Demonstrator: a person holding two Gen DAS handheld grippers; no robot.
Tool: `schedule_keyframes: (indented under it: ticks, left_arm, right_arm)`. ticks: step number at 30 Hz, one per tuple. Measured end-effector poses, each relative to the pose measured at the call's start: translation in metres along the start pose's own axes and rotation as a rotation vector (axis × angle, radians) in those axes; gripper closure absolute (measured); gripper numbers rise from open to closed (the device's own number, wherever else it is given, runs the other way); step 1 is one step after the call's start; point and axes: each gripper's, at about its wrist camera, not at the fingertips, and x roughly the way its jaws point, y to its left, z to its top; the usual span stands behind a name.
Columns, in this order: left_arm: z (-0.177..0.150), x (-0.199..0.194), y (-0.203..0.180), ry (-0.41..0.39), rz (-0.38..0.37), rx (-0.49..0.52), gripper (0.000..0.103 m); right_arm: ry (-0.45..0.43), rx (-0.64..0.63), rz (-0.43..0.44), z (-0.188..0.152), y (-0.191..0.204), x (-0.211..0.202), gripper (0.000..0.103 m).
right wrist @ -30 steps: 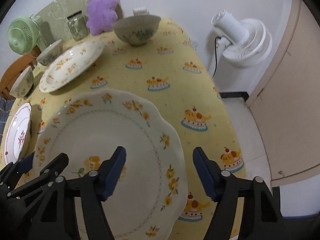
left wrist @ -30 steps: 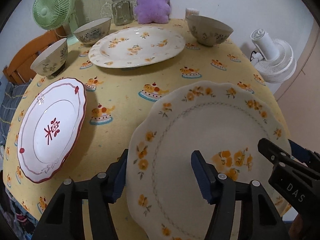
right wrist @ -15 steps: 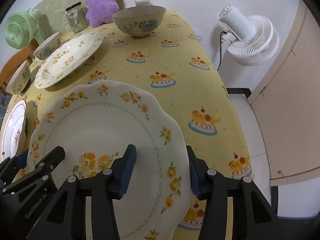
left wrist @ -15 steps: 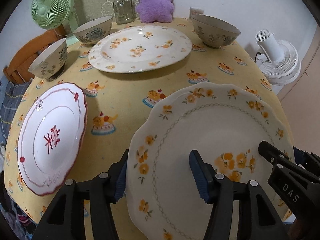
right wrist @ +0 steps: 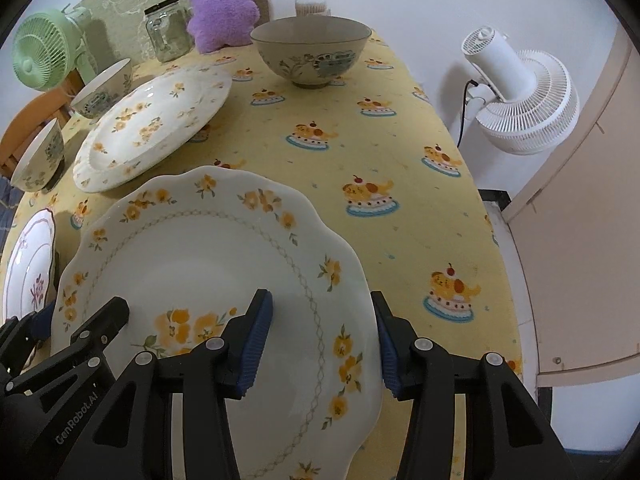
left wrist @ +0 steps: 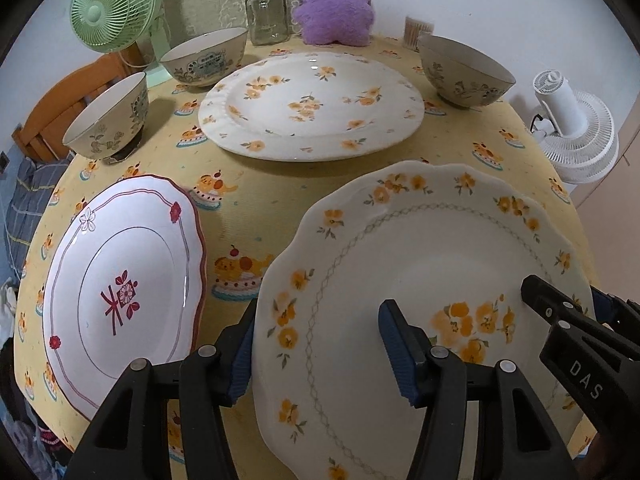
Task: Organize plates and bowls
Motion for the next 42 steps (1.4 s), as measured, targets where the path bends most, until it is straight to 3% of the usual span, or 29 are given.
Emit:
schedule_keyframes:
  ticks: [6, 10, 12, 16, 18, 31, 42]
  left_arm:
    - [0.0, 0.0, 0.0, -0.005, -0.008, 0.019, 0.044]
    - [0.0, 0.0, -0.002, 0.003, -0.024, 0.042, 0.031]
    - [0.0, -0.005, -0.003, -0.019, -0.044, 0.045, 0.026]
    - [0.001, -0.014, 0.0, -0.05, -0.043, 0.042, 0.016]
    - [0.001, -0.016, 0.002, -0.043, -0.055, 0.043, 0.013]
    - [0.008, -0.065, 0.029, -0.149, -0.079, 0.095, 0.008]
    - [0.016, -0.101, 0.072, -0.245, -0.131, 0.137, 0.008]
  right_arm:
    - [-0.003, 0.037, 0.002, -0.001, 0.002, 0.003, 0.05]
    - [0.012, 0.038, 0.003, 0.0, 0.002, 0.005, 0.048]
    - [0.015, 0.035, 0.038, 0.001, 0.002, 0.004, 0.037]
    - [-0.051, 0.037, 0.011, 0.002, 0.003, -0.013, 0.034]
    - [-0.061, 0.044, 0.023, 0.002, 0.003, -0.018, 0.022]
    - [-0.191, 0.025, 0.025, 0.002, 0.042, -0.076, 0.017]
    - [-0.284, 0.088, -0.042, -0.004, 0.084, -0.125, 0.017]
